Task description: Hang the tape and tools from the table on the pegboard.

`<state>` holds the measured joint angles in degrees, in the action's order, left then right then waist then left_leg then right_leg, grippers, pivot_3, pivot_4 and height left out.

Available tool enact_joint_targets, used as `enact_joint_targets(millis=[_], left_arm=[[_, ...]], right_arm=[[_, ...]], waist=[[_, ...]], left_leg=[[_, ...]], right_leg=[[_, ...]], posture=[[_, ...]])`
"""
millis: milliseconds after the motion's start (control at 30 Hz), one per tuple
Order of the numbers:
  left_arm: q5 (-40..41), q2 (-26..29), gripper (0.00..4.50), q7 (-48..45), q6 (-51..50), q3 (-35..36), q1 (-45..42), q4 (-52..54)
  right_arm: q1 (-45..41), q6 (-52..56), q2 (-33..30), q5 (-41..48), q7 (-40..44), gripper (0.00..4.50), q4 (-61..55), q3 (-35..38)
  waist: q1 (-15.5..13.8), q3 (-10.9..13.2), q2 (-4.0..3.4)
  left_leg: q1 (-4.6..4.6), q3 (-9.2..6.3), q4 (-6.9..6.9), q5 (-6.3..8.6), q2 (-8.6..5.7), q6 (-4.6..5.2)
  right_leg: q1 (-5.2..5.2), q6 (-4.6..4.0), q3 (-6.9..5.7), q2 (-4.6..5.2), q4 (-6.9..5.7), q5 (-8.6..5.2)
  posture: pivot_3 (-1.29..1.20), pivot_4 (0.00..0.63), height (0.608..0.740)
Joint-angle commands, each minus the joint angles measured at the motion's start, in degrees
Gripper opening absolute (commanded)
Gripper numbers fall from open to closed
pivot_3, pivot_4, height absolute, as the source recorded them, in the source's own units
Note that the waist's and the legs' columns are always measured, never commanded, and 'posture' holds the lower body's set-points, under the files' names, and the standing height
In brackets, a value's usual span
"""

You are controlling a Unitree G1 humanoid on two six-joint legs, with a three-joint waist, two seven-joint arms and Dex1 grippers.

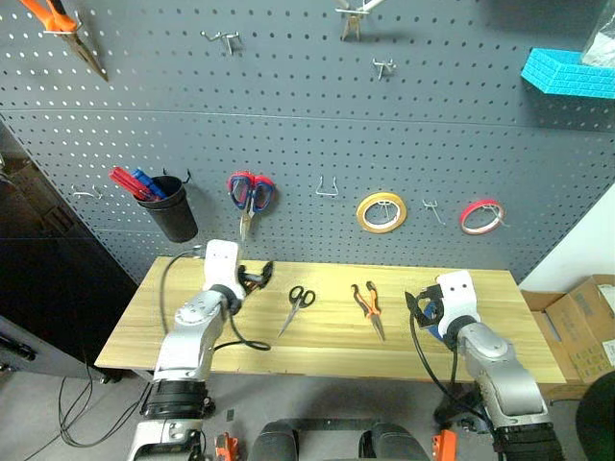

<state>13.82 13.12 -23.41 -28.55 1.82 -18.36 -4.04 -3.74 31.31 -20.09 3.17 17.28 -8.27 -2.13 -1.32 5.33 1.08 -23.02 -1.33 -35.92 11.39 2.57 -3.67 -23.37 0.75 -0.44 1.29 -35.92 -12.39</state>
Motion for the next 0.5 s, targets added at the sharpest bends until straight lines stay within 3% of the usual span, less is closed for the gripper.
enact_joint_targets(millis=[33,267,500], left_arm=[[5.68,-2.25,4.46,-6.95,-5.29,-4.73,-3.62,4.7],[8.9,-6.75,4.46,-14.94,-13.37,-14.85,-6.57,1.99],[8.68,-10.24,4.46,-17.65,-13.8,-18.81,-6.96,-2.73]], right_arm=[[-3.46,3.2,-5.38,0.93,7.03,4.5,2.66,-0.78],[-10.76,4.59,-13.45,0.82,18.33,4.5,16.22,-3.43],[-16.52,4.12,-14.2,-0.04,22.94,4.5,27.04,-5.5]], waist=[[0.1,0.51,0.04],[1.15,3.01,0.09],[1.62,5.43,0.11]], left_leg=[[-0.01,0.0,-0.03,0.01,-0.01,0.01],[-0.2,-0.01,0.07,0.03,0.03,0.79],[-0.79,-0.04,-0.02,0.22,0.02,1.14]], right_leg=[[0.03,0.0,0.0,0.0,0.01,0.0],[0.03,-0.04,0.08,-0.18,-0.11,-0.22],[-0.45,0.33,0.14,-0.25,-0.23,-0.26]], posture=[[0.07,0.101,0.74],[0.04,0.172,0.74],[0.01,0.229,0.74]])
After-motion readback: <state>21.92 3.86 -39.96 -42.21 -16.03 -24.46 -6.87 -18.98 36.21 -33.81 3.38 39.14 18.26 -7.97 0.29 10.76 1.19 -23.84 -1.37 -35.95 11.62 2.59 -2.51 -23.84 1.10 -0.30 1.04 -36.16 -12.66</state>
